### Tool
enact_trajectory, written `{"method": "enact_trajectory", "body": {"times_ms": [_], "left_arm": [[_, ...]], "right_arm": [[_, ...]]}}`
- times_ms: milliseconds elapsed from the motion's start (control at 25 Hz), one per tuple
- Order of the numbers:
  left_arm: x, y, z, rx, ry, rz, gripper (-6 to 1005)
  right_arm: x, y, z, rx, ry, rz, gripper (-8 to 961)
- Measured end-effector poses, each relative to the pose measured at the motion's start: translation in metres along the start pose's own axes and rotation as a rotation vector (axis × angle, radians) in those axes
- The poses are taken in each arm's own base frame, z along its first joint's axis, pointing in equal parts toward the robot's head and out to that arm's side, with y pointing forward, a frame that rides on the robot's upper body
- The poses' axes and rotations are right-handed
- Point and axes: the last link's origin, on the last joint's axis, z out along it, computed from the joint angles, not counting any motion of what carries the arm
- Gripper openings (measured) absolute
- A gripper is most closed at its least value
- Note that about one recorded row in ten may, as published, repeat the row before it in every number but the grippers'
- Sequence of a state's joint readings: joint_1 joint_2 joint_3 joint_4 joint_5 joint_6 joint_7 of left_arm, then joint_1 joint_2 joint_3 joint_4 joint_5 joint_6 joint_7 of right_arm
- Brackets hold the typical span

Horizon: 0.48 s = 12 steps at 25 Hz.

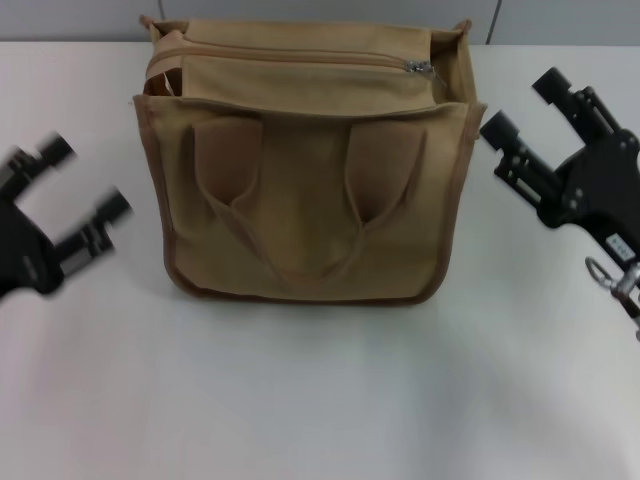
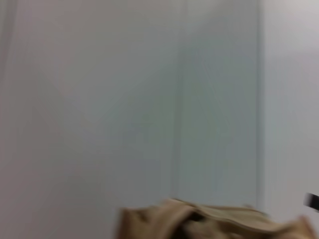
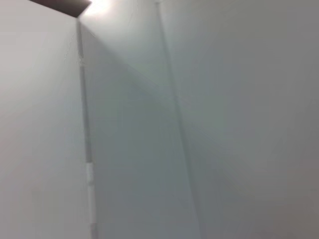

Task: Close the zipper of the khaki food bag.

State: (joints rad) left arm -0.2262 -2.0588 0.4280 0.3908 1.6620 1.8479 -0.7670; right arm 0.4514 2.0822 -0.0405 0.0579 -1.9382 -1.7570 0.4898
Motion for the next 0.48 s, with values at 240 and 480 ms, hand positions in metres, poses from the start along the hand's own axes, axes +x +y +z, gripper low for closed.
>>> {"method": "enact_trajectory", "body": {"times_ms": [240, 480], "left_arm": [[-0.013, 0.023, -0.001, -0.154, -0.097, -0.029, 840], [-0.025, 0.032, -0.002, -0.201, -0.174, -0.052, 840]], "right_arm": [[0.0, 0.017, -0.008, -0.228, 0.064, -0.021, 801], [0.002, 0.029, -0.015, -0.409, 0.137, -0.02, 801]]}}
